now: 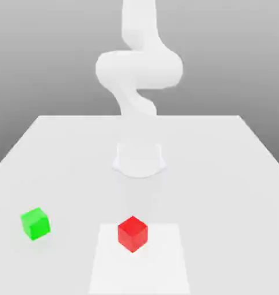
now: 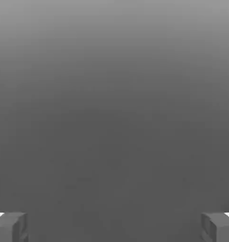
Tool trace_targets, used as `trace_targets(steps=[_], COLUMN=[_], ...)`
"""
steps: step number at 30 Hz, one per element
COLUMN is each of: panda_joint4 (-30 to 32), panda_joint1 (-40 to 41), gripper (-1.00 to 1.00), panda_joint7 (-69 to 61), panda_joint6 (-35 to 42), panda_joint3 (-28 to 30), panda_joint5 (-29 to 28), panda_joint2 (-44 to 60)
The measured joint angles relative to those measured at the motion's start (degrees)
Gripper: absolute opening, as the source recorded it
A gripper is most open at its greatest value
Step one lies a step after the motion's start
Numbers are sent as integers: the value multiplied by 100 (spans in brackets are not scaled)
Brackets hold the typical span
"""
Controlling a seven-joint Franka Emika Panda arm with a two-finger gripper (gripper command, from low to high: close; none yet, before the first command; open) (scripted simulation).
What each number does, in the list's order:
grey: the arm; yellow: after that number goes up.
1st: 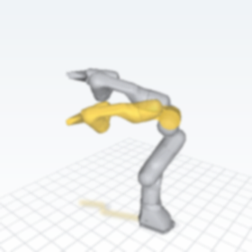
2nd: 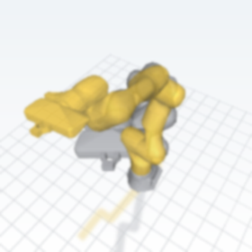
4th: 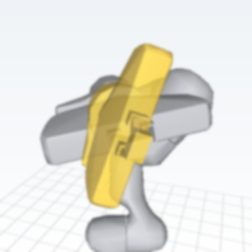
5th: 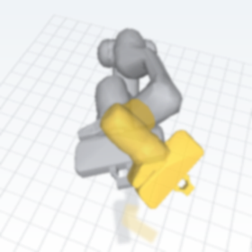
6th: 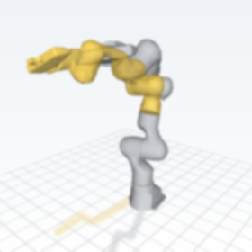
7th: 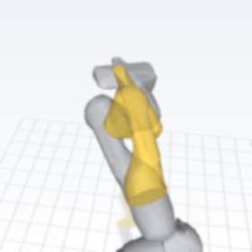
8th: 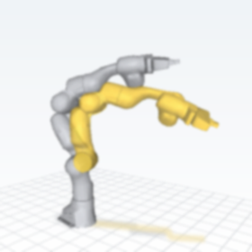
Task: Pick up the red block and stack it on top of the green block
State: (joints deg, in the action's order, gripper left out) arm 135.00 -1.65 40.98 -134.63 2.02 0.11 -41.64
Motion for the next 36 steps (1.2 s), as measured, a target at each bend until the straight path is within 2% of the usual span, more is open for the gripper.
trace_targets(steps=[15,19,25,26,32,36], panda_joint4=[2239,2696,2576,2559,2550,2626], panda_joint1=[-904,-916,-496,-391,-335,-512], gripper=[0,0,0,-100,-100,-100], panda_joint7=[-3475,-4248,-4941,-4997,-5015,-4695], panda_joint6=[-2069,-2723,-3706,-3822,-3867,-3418], panda_joint3=[1076,1108,482,358,294,584], panda_joint5=[6,-17,827,905,933,483], panda_joint2=[3142,4070,5262,5399,5467,4921])
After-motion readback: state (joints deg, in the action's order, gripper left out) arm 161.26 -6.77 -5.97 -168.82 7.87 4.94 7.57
